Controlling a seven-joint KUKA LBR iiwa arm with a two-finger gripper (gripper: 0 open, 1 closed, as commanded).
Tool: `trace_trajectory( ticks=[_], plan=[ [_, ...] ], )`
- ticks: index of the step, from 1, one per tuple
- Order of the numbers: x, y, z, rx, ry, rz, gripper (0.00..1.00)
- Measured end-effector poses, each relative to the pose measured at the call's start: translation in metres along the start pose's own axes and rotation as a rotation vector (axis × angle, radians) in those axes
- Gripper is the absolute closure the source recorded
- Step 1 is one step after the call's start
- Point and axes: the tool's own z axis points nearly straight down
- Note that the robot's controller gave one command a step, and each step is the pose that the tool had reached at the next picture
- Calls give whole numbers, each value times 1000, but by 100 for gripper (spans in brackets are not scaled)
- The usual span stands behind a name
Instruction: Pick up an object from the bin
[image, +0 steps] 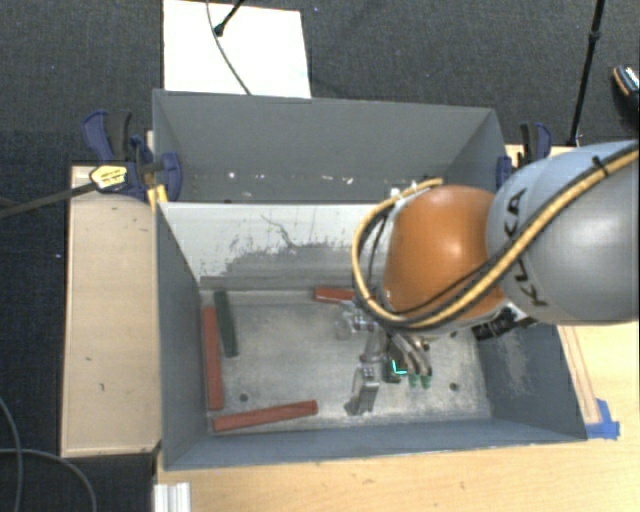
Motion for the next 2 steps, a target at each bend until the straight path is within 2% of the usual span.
trace_trajectory(
  ticks=[1, 2],
  plan=[
    [-5, 90, 103, -2, -6, -115, 0],
    [5, 74, 69, -1, -10, 89, 0]
  ],
)
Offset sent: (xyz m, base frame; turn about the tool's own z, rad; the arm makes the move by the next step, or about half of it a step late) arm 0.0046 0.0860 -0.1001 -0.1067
